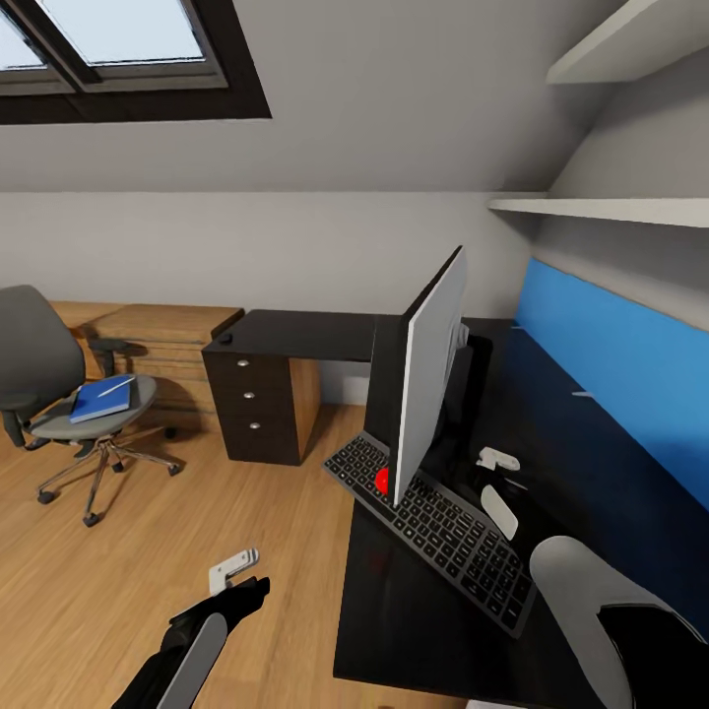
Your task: In the bedroom, organize the workspace by keeping the computer under the desk, ensuring the monitor is on the desk, placing the keyboard on the desk next to the monitor, placing the mouse on the desk next to the keyboard, moving the folder from the swivel chair onto the desk next to the mouse, stacking the notebook on top of the folder with the pen on top of the notebook, and positioning the swivel chair next to the desk.
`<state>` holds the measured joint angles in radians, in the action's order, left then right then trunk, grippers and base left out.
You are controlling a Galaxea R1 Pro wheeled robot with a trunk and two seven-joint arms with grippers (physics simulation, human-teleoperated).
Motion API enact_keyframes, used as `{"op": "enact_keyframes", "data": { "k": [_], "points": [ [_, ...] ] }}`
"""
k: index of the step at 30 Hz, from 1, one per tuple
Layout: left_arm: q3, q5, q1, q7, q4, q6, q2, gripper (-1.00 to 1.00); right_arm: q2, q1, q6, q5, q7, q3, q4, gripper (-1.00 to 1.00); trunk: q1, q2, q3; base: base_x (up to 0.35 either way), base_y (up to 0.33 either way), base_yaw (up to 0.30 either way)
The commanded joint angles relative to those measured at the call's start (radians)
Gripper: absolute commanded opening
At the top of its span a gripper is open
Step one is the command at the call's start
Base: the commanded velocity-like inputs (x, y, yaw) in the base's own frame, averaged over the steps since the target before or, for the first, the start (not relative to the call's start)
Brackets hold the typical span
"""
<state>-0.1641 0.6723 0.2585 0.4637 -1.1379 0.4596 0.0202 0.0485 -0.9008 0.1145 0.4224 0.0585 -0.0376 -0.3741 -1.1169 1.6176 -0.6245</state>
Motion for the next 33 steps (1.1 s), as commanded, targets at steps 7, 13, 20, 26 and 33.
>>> {"op": "enact_keyframes", "data": {
  "k": [7,13,20,26,33],
  "points": [
    [-0.003,0.009,0.001,0.01,0.0,0.001,0.001,1.0,0.001,0.0,0.009,0.013,0.006,-0.002,0.07,1.0,0.0,0.0,-0.001,0.0,0.0,0.0],
    [-0.003,0.01,0.001,0.01,0.0,0.001,0.0,1.0,0.001,0.0,0.01,0.013,0.006,-0.002,0.07,1.0,0.0,0.0,-0.001,0.0,0.0,0.0],
    [-0.003,0.009,0.001,0.01,0.001,0.001,0.001,1.0,0.001,0.0,0.008,0.014,0.007,-0.002,0.07,1.0,0.0,0.0,-0.001,0.0,0.0,0.0],
    [-0.003,0.009,0.001,0.01,0.001,0.001,0.001,1.0,0.001,0.0,0.012,0.015,0.009,-0.002,0.066,1.0,0.0,0.0,-0.001,0.0,0.0,0.0],
    [-0.003,0.01,0.001,0.01,0.001,0.001,0.001,1.0,0.002,0.0,0.014,0.016,0.008,-0.001,0.062,1.0,0.0,0.0,-0.001,0.0,0.0,0.0]
  ]
}}
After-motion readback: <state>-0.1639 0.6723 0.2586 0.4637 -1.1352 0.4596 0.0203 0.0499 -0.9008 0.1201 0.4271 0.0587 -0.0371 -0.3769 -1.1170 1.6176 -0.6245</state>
